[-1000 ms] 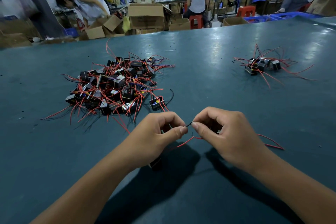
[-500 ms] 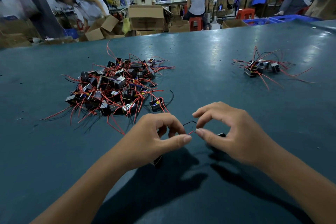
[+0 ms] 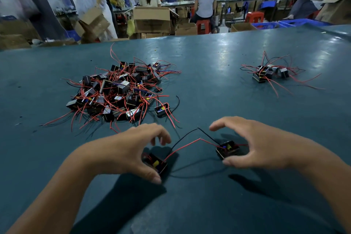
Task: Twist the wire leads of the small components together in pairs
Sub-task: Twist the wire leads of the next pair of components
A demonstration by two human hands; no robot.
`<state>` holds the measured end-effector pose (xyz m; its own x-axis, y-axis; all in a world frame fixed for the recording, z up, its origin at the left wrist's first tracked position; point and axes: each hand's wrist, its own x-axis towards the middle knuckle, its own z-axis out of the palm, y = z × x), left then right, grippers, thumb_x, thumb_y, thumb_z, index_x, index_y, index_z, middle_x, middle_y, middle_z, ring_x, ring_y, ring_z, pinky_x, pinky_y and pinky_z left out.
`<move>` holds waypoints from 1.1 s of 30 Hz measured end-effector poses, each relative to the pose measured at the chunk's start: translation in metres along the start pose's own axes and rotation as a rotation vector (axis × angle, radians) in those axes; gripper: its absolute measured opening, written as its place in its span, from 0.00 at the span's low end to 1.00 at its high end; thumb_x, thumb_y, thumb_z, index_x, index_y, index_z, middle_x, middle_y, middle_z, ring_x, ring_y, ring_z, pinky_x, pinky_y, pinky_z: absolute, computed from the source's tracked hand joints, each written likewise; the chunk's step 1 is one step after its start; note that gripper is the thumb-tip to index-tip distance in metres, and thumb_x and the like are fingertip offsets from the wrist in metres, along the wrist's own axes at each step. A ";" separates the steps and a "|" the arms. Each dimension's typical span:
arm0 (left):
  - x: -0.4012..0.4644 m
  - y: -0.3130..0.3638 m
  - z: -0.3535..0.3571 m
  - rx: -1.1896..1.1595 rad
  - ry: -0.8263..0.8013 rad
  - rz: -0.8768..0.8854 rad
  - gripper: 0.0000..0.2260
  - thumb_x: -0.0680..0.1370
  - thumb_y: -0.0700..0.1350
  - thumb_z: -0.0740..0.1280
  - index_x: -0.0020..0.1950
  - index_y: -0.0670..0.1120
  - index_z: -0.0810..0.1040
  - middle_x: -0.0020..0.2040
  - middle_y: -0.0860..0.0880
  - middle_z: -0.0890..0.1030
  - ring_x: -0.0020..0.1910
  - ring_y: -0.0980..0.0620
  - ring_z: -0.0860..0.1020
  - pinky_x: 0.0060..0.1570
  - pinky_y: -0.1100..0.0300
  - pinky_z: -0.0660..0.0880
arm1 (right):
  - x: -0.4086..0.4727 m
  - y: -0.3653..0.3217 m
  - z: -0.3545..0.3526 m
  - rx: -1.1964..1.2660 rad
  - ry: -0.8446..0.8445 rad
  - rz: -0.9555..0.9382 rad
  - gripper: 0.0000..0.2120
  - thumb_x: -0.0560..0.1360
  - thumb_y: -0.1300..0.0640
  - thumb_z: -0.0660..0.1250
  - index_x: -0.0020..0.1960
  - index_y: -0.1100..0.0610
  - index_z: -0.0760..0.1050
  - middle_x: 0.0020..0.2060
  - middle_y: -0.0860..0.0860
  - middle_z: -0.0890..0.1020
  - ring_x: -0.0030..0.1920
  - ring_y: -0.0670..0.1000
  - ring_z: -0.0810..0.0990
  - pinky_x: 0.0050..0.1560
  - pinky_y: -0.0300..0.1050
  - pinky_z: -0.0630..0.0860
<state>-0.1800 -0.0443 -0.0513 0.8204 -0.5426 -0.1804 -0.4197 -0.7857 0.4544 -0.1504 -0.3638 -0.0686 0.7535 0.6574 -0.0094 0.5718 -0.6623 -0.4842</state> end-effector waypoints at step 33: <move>0.047 0.042 0.054 -1.391 0.310 0.050 0.24 0.63 0.41 0.81 0.52 0.40 0.72 0.37 0.44 0.81 0.33 0.50 0.79 0.34 0.61 0.78 | 0.015 -0.061 0.033 0.438 0.414 0.129 0.09 0.70 0.50 0.73 0.49 0.50 0.80 0.39 0.47 0.84 0.41 0.51 0.82 0.46 0.50 0.78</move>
<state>-0.1796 -0.1190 -0.0877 0.9427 -0.3325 -0.0267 0.1179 0.2572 0.9591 -0.1845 -0.3013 -0.0681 0.9214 0.3296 0.2060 0.3473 -0.4601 -0.8171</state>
